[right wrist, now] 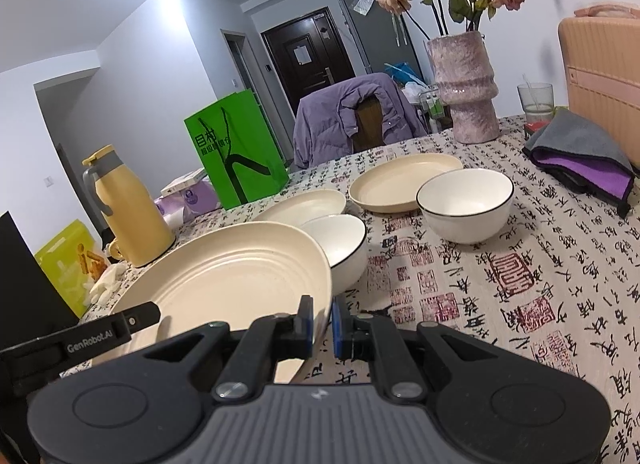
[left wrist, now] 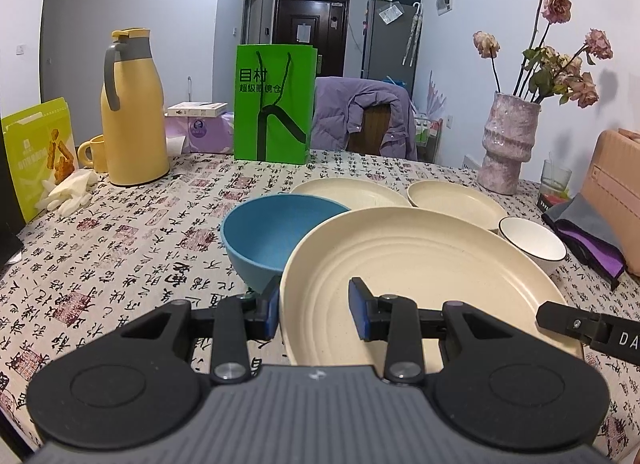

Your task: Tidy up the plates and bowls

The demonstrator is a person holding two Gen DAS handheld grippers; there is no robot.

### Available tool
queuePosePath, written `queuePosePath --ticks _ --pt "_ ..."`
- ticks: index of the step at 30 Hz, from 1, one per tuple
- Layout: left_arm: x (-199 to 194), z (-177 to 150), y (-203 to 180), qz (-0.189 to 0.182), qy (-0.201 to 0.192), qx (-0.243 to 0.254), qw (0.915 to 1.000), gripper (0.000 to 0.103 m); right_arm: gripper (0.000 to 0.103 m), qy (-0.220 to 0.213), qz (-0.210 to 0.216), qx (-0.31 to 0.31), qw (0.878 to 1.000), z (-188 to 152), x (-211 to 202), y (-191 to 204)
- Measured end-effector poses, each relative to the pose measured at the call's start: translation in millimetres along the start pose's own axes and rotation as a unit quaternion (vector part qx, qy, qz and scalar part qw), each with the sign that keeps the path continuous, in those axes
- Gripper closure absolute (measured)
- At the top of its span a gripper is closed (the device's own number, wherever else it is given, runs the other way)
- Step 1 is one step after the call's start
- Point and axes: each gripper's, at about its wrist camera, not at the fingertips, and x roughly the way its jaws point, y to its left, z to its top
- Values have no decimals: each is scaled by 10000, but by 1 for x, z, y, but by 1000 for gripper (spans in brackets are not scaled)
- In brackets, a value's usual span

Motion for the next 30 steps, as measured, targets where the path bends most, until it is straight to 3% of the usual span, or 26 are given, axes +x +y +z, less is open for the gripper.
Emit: queuePosePath --ticks 30 --pt "16 -32 8 -108 419 151 9989 68 93 490 -124 22 9987 -31 17 -9"
